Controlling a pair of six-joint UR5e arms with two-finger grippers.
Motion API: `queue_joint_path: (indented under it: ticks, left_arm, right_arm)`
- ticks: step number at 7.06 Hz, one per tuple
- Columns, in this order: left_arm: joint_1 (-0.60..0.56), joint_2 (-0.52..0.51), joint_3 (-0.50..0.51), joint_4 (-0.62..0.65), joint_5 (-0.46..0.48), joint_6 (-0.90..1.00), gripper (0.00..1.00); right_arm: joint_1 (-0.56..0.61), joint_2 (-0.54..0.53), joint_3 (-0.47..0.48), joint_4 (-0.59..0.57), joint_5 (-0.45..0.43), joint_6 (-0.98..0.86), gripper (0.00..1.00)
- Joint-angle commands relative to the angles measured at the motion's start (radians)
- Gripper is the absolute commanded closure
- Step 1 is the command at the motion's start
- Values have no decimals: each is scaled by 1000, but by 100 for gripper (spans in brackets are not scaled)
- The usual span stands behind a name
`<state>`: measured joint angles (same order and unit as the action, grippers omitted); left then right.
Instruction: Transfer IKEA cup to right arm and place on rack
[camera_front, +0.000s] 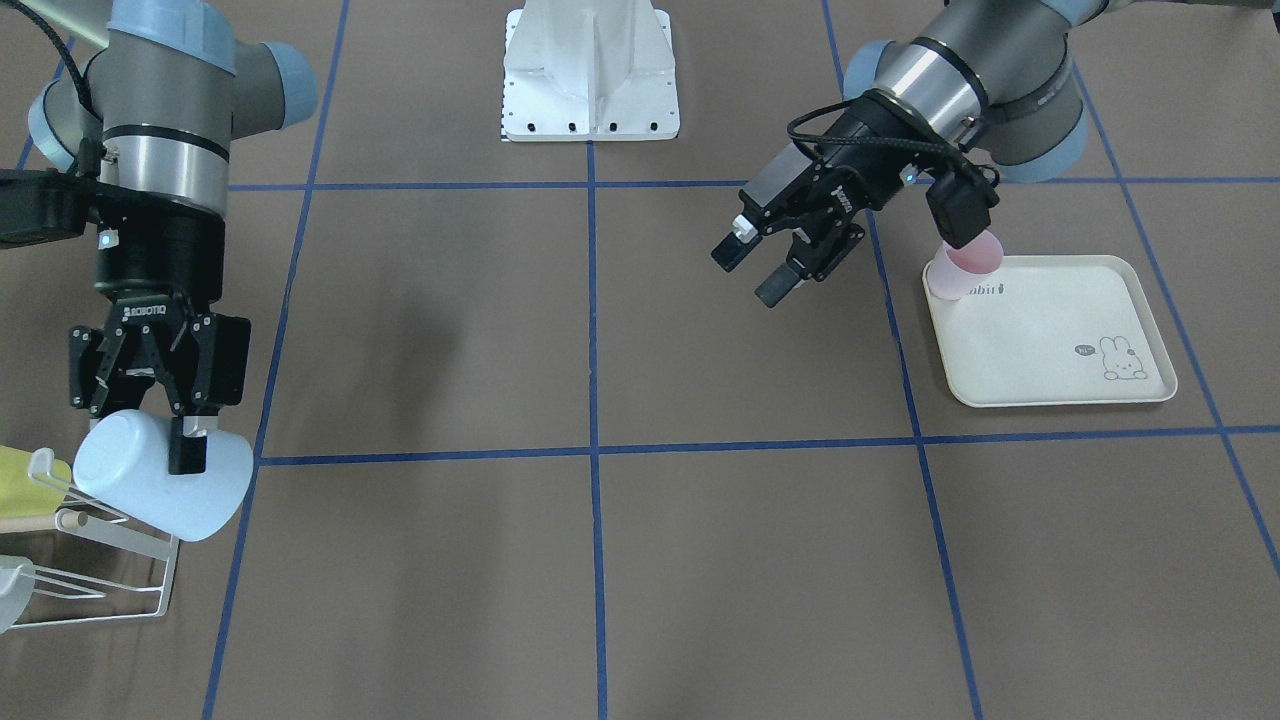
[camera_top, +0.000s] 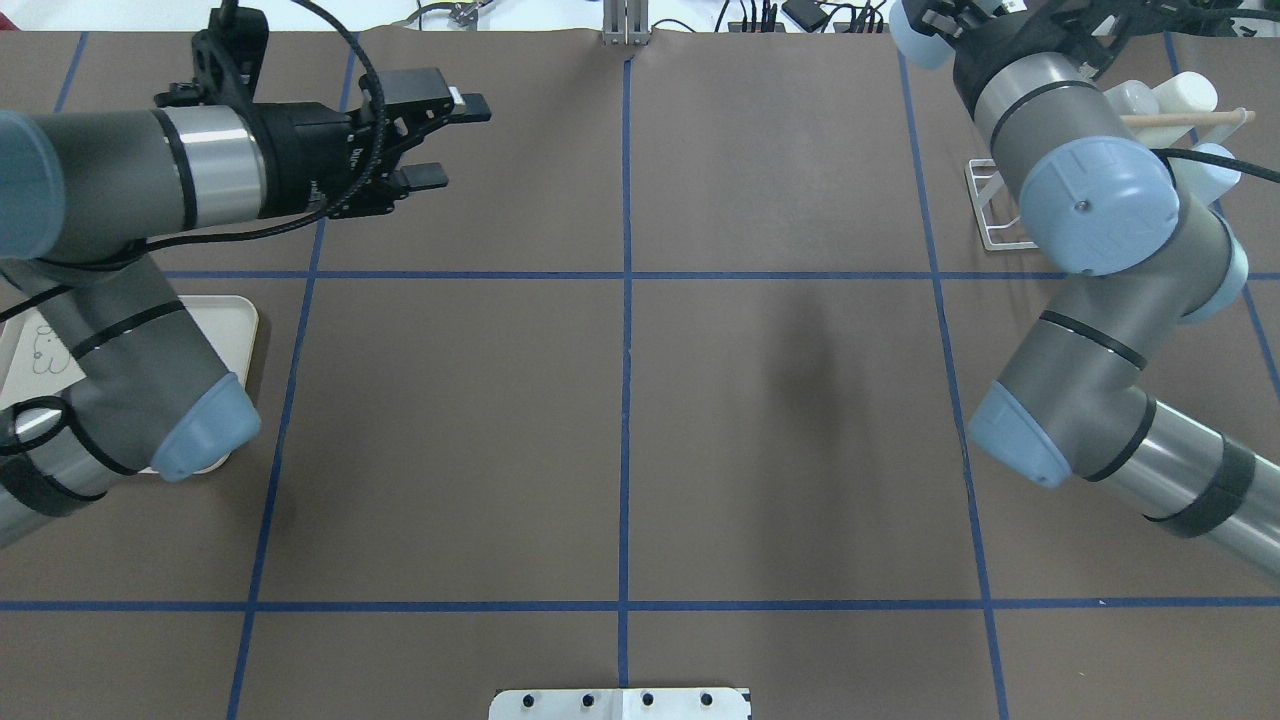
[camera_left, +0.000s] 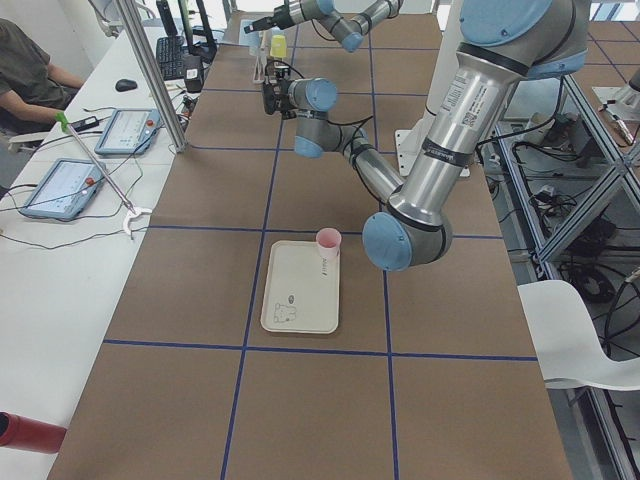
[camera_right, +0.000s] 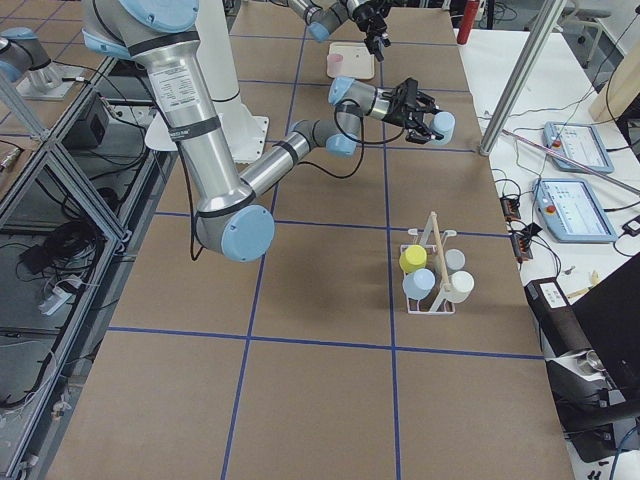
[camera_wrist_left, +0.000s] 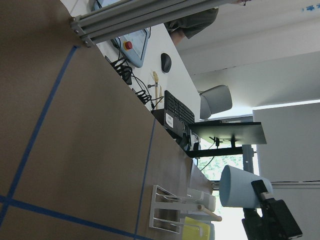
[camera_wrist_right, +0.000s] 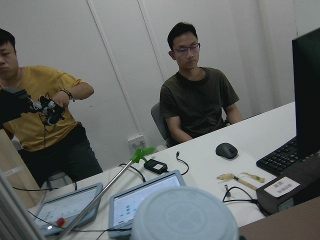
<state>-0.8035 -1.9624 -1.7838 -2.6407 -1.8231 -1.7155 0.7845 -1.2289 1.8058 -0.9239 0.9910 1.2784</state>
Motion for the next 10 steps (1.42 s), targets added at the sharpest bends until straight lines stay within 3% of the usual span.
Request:
queue_joint_path:
  ticks: [1, 2, 4, 10]
  left_arm:
    - [-78, 114, -43, 15, -79, 163, 0]
    - [-121, 143, -45, 13, -134, 201, 1]
    - [-141, 197, -51, 8, -154, 264, 1]
    - [-141, 227, -66, -2, -154, 264, 1]
  right_arm:
    - [15, -142, 32, -29, -37, -173, 100]
    - [15, -165, 33, -30, -43, -189, 100]
    - [13, -231, 38, -113, -93, -221, 100]
    - [-10, -250, 50, -119, -43, -209, 100]
